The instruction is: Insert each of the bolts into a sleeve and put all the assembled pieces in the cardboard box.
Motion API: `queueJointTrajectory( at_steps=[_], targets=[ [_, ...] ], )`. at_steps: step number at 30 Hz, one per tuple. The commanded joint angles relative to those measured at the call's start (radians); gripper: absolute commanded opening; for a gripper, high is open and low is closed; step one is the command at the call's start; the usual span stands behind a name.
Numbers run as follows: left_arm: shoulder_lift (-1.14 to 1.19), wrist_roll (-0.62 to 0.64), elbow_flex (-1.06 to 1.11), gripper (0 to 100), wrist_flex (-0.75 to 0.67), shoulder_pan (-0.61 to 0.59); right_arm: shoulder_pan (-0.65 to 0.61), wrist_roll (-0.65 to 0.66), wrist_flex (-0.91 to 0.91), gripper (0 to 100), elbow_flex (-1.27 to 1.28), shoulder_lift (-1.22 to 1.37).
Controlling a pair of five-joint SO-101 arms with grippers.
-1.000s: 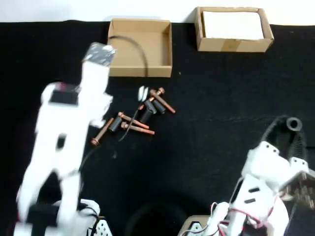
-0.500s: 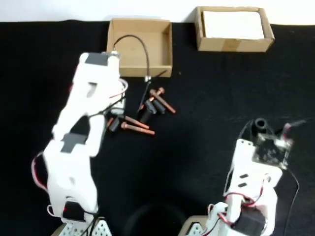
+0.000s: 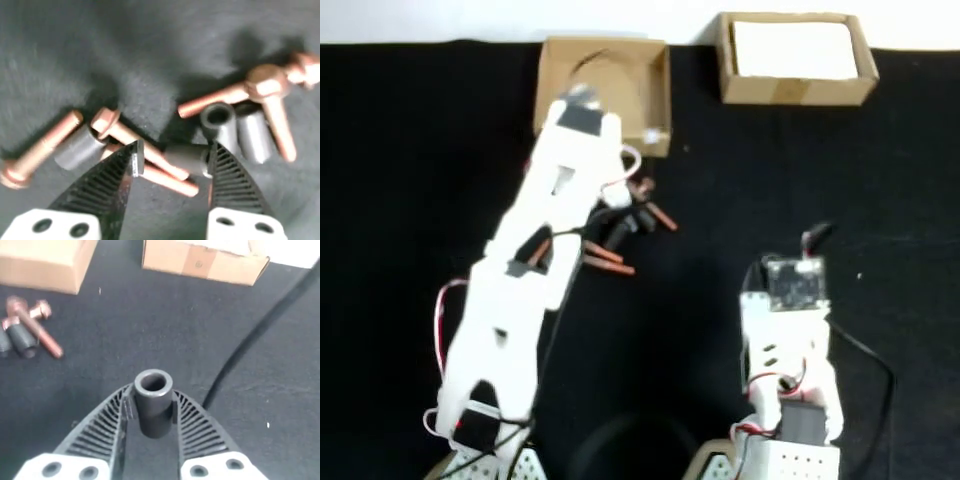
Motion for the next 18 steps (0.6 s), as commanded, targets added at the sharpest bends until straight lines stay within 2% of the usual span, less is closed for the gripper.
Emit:
queueJointTrajectory(
  at_steps=[1,6,10,18],
  targets=[
    [0.002,0.157,-0.035,22,0.008,-0.001,0.001,-0.025,-0.033,0.8,0.131,-0.004],
    [0.015,0.218,-0.054,22,-0.014,-0.005,0.005,-0.025,-0.03,0.8,0.131,0.004],
    [-0.008,0.216,-0.047,22,0.023,-0.07,0.005,-0.025,-0.03,0.8,0.131,0.004],
    [-0.249,0.216,0.269,22,-0.003,-0.076,0.004,-0.025,-0.03,0.8,0.131,0.004]
  ],
)
